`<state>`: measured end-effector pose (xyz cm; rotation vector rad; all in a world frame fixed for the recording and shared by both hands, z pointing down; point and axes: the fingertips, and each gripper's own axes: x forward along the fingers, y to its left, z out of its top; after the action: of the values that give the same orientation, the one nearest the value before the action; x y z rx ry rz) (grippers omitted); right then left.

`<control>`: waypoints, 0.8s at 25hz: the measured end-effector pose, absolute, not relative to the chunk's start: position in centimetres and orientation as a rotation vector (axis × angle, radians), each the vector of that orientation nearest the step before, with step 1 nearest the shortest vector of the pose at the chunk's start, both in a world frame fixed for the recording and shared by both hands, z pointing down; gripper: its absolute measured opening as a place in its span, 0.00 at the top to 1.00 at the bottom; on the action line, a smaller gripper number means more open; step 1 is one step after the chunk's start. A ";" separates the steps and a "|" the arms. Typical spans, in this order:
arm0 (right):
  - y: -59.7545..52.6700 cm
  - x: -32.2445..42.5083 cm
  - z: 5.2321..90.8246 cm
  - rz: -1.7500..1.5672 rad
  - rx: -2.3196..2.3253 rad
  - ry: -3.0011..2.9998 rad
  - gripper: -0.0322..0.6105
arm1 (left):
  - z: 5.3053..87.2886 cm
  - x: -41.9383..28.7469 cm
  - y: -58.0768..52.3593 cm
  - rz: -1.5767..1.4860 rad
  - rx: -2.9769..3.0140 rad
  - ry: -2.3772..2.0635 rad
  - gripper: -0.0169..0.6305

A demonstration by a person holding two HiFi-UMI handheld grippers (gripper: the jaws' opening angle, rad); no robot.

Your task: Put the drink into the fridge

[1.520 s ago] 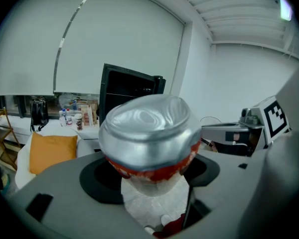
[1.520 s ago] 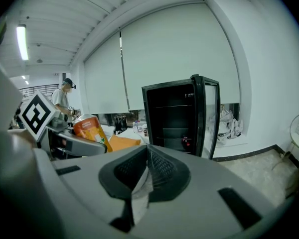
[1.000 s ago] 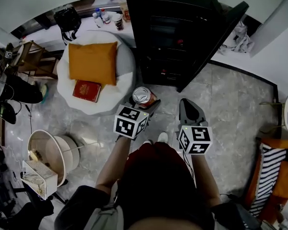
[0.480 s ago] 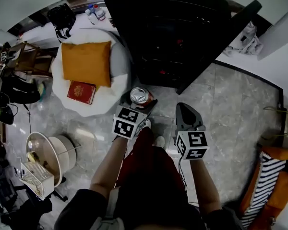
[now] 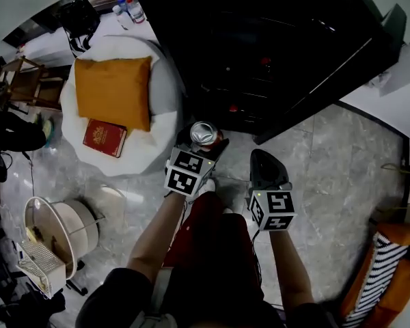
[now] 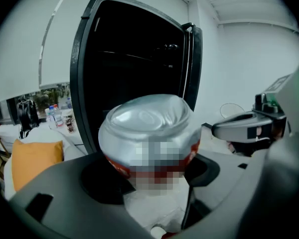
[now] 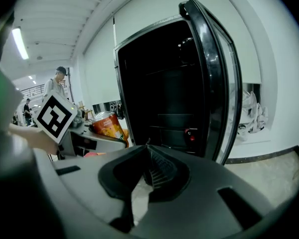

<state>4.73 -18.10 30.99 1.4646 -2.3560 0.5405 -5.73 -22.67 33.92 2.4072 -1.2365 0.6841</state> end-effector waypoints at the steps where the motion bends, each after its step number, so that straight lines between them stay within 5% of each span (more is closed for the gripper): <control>1: -18.5 4.7 32.2 0.536 1.465 -2.356 0.92 | 35.1 -5.8 -23.2 0.681 2.407 -1.246 0.44; 20: -24.2 3.5 51.4 0.476 1.428 -2.387 0.92 | 53.6 -5.1 -28.7 0.706 2.463 -1.253 0.44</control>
<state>3.45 -24.24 51.40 1.4281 -2.3868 0.4759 -5.10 -28.71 53.64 2.4626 -1.2534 0.7056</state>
